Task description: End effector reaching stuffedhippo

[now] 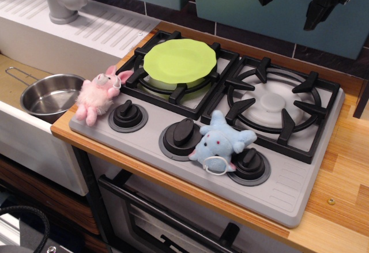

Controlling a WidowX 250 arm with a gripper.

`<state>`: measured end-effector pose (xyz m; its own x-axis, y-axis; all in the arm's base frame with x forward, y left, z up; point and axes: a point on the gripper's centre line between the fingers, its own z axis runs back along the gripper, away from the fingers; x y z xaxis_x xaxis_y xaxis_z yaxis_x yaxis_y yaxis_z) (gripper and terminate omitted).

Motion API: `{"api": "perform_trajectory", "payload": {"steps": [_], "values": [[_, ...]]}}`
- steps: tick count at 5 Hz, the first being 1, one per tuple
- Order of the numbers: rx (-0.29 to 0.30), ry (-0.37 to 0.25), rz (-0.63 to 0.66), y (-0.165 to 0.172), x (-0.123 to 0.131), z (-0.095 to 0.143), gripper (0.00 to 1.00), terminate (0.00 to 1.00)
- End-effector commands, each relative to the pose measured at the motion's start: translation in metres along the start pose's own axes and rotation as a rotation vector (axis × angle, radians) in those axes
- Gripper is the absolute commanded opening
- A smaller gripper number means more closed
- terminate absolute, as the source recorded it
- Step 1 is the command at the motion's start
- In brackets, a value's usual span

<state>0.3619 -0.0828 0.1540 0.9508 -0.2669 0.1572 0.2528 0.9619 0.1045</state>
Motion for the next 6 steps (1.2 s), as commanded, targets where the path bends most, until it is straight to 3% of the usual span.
{"api": "perform_trajectory", "payload": {"steps": [1,4,6], "values": [[0.000,0.000,0.000,0.000,0.000,0.000,1.00,0.00],[0.026,-0.032,0.037,-0.022,-0.053,0.003,1.00,0.00],[0.035,-0.113,0.015,-0.021,-0.079,-0.025,1.00,0.00]]}}
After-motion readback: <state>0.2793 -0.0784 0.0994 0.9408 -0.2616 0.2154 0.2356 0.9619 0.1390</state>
